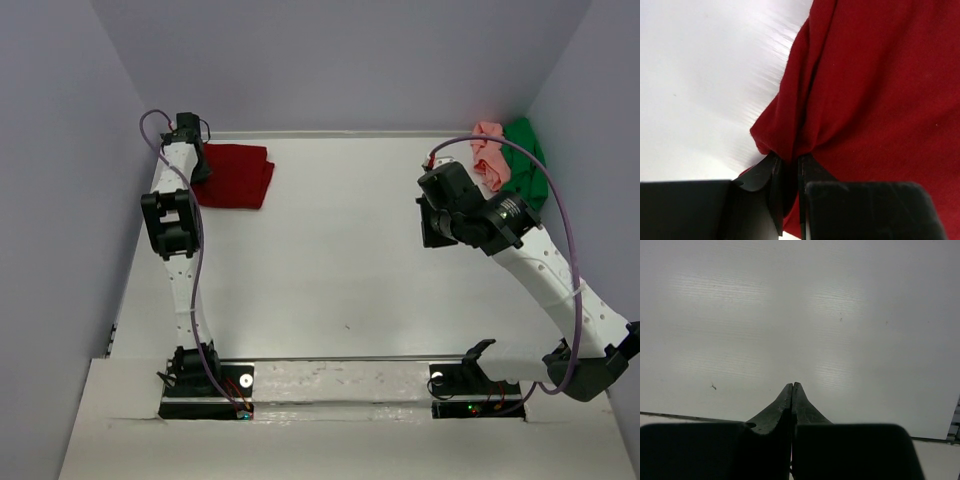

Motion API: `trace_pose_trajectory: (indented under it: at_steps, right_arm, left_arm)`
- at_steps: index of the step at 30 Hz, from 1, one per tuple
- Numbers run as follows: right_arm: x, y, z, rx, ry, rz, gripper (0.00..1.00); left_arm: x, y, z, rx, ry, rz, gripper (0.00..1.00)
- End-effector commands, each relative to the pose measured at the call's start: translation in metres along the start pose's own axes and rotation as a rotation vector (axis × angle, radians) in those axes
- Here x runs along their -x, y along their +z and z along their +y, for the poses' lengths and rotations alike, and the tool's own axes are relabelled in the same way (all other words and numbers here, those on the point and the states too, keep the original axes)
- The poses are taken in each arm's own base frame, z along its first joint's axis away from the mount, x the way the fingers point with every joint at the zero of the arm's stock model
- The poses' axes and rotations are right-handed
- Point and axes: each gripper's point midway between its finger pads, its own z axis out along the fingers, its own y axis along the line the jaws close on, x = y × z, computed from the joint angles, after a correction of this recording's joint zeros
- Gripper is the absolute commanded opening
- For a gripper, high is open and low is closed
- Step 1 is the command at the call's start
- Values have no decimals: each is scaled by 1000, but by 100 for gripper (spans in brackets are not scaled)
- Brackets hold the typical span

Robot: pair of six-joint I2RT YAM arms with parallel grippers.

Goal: Fold and stack the t-shirts
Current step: Neatly place the folded tshirt to the corner

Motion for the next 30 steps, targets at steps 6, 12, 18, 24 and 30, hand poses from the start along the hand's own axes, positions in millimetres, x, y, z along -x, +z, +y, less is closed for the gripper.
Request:
trace_pose_trajectory:
  at_steps: [6,12,18,24,30]
  right_arm:
    - [11,-14,-3,-12,0,-20,0]
    - [11,-11,-4,-31,5,-12,0]
    - [6,-12,-7,-50,20,4,0]
    - [7,-18,-9,-51,29,4,0]
    - [8,-19,-6,-39,30,15,0]
  left_arm:
    - [39,7,48,62,7,-78,0]
    - [49,10,74,95,-13,-91,0]
    - [54,19,87,107,-21,-100,0]
    - [52,28,97,115,-36,-96,0]
    - [58,31,102,119,-43,-117,0]
